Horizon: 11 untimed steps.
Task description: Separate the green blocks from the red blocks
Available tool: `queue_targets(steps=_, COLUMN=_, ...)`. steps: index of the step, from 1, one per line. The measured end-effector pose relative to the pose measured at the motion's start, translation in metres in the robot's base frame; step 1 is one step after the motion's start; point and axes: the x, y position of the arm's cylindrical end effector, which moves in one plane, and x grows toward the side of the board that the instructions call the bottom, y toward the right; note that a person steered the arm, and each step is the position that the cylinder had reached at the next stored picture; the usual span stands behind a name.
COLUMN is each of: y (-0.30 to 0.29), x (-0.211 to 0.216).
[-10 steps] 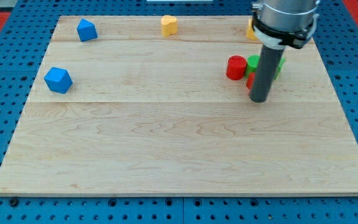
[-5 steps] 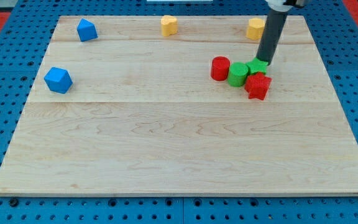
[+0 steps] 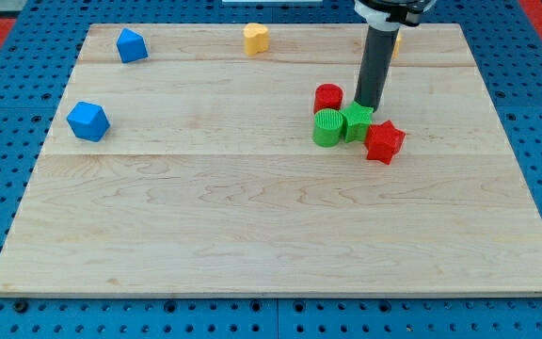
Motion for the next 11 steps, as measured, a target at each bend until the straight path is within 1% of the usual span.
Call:
queue_targets(steps=2, y=0.0, x=0.01)
queue_targets(steps=4, y=0.0, x=0.03)
queue_targets(steps=6, y=0.0, x=0.035)
queue_targets(steps=7, y=-0.021, x=0.035)
queue_targets(steps=8, y=-0.072, x=0.048)
queue_targets(steps=9, y=-0.116, x=0.043)
queue_targets(steps=10, y=-0.145, x=0.034)
queue_targets(steps=11, y=-0.156, x=0.069)
